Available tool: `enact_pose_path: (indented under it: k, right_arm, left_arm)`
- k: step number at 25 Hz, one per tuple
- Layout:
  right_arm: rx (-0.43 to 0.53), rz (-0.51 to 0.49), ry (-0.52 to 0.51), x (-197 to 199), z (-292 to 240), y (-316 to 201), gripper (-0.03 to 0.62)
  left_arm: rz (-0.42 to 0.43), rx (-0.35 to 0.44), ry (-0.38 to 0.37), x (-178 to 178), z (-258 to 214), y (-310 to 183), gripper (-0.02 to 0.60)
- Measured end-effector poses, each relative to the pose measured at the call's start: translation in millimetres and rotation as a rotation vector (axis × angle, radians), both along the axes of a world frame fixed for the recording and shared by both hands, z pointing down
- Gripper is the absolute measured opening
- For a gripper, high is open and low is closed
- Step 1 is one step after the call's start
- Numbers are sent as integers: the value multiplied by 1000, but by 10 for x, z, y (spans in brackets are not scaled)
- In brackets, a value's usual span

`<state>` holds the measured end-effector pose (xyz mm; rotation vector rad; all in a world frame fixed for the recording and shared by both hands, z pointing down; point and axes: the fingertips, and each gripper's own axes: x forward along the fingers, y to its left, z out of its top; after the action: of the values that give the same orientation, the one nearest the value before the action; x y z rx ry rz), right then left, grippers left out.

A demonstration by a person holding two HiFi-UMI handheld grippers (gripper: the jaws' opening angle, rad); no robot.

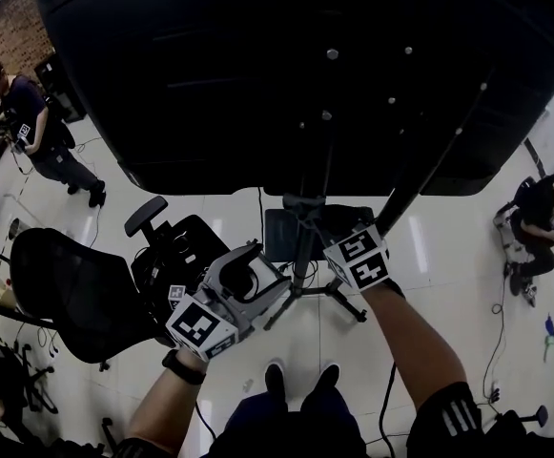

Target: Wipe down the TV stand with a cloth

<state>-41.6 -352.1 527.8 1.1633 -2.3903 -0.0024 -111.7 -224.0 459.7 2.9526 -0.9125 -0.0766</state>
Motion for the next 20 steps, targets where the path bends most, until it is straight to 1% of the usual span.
enact_pose_path:
  k: [7, 9, 12, 17, 20]
  right_arm:
    - [-103, 16, 0, 74, 819, -4, 23]
    - [-137, 24, 6, 61, 1055, 23, 23]
    - [-183, 30, -6, 18, 1346, 47, 23]
    - [-252, 43, 0, 25, 1824, 70, 23]
    - [-259, 62, -9, 64, 2055, 59, 23]
  left_arm:
    - [8, -53, -24, 44, 338, -29, 318]
    - [15, -58, -37, 36, 440, -29, 318]
    - [17, -88, -46, 34, 573, -41, 318]
    - [15, -86, -46, 40, 688, -69, 318]
    - [19, -93, -50, 58, 770, -93, 318]
